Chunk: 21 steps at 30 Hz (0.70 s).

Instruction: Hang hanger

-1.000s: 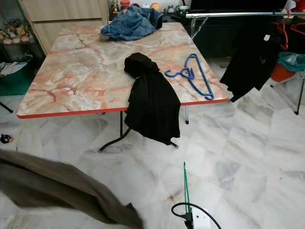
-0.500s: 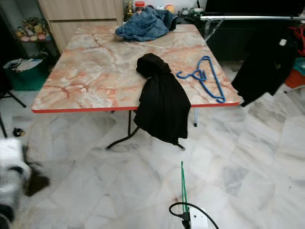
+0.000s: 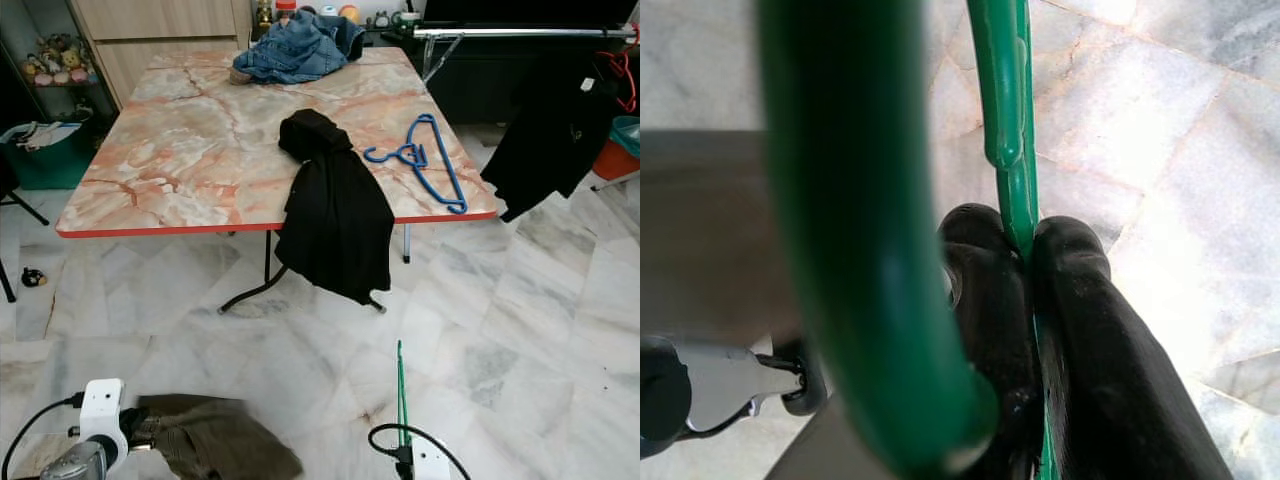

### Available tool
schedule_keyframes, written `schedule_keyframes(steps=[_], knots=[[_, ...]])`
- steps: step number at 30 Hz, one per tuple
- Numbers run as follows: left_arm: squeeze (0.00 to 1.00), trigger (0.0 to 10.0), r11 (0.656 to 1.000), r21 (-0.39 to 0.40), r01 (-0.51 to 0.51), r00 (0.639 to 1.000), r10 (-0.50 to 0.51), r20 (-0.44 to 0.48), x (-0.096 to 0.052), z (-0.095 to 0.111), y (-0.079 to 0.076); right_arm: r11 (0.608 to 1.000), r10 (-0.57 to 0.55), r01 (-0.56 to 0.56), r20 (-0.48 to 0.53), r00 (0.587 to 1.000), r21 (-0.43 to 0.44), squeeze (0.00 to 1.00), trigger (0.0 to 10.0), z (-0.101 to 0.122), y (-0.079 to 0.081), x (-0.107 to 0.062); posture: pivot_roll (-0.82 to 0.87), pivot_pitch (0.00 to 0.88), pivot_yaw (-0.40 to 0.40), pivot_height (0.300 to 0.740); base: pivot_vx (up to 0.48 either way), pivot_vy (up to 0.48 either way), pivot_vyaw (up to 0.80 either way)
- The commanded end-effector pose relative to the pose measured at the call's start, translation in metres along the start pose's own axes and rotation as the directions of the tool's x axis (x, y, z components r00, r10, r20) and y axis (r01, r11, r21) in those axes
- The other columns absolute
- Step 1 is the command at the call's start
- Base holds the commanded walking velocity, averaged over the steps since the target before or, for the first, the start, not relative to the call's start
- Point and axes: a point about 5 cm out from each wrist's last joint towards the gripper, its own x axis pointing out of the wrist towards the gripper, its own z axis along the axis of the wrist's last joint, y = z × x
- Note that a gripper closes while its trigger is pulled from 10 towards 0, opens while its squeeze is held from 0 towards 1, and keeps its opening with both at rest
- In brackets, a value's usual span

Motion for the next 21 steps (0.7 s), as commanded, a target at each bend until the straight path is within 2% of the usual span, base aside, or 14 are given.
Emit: schedule_keyframes(steps=[1, 9, 11, 12, 13, 16, 17, 19, 21], knots=[[0.00, 10.0, 0.999, -0.035, -0.010, 0.998, 0.012, 0.055, -0.001, 0.003, -0.001, 1.000, -0.001, 0.001, 0.009, 1.000, 0.013, 0.00, 10.0, 0.000, 0.001, 0.000, 0.00, 0.047, 0.009, 0.740, 0.000, 0.000, 0.00], [0.00, 10.0, 0.999, -0.051, -0.003, 0.995, 0.008, 0.095, 0.001, 0.004, -0.015, 1.000, -0.011, 0.010, 0.025, 1.000, 0.024, 0.00, 10.0, 0.002, 0.002, 0.000, 0.00, 0.045, 0.007, 0.740, 0.000, 0.000, 0.00], [0.00, 10.0, 0.992, -0.108, -0.062, 0.989, 0.075, 0.126, 0.001, 0.011, -0.007, 1.000, -0.013, 0.012, 0.031, 0.999, 0.028, 0.00, 10.0, 0.003, 0.001, 0.000, -0.01, 0.044, 0.006, 0.740, 0.000, 0.000, 0.00], [0.00, 10.0, 0.981, -0.150, -0.119, 0.979, 0.142, 0.148, 0.001, 0.018, 0.003, 1.000, -0.013, 0.012, 0.031, 0.999, 0.027, 0.00, 10.0, 0.003, 0.001, 0.000, 0.00, 0.043, 0.004, 0.740, 0.000, 0.000, 0.00], [0.00, 10.0, 0.978, -0.159, -0.134, 0.976, 0.159, 0.152, 0.001, 0.020, 0.006, 1.000, -0.013, 0.012, 0.031, 0.999, 0.026, 0.00, 10.0, 0.003, 0.001, 0.000, 0.00, 0.043, 0.004, 0.740, 0.000, 0.000, 0.00], [0.00, 10.0, 0.972, -0.112, -0.208, 0.957, 0.226, 0.181, 0.000, 0.033, 0.022, 1.000, -0.011, 0.010, 0.025, 1.000, 0.016, 0.00, 10.0, 0.003, 0.001, 0.001, 0.00, 0.042, 0.004, 0.740, 0.000, 0.000, 0.00], [0.00, 10.0, 0.972, -0.108, -0.211, 0.956, 0.228, 0.183, 0.000, 0.034, 0.024, 1.000, -0.011, 0.010, 0.024, 1.000, 0.015, 0.00, 10.0, 0.003, 0.001, 0.001, 0.00, 0.042, 0.004, 0.740, 0.000, 0.000, 0.00], [0.00, 10.0, 0.933, -0.086, -0.349, 0.905, 0.360, 0.228, -0.006, 0.047, 0.049, 1.000, -0.013, 0.013, 0.026, 1.000, 0.017, 0.00, 10.0, 0.004, 0.001, 0.001, -0.01, 0.043, 0.002, 0.740, 0.000, 0.000, 0.00], [0.00, 10.0, 0.816, -0.106, -0.568, 0.772, 0.574, 0.273, -0.023, 0.064, 0.090, 1.000, -0.017, 0.016, 0.030, 0.999, 0.021, 0.00, 10.0, 0.004, 0.000, 0.001, -0.01, 0.041, -0.001, 0.740, 0.000, 0.000, 0.00]])
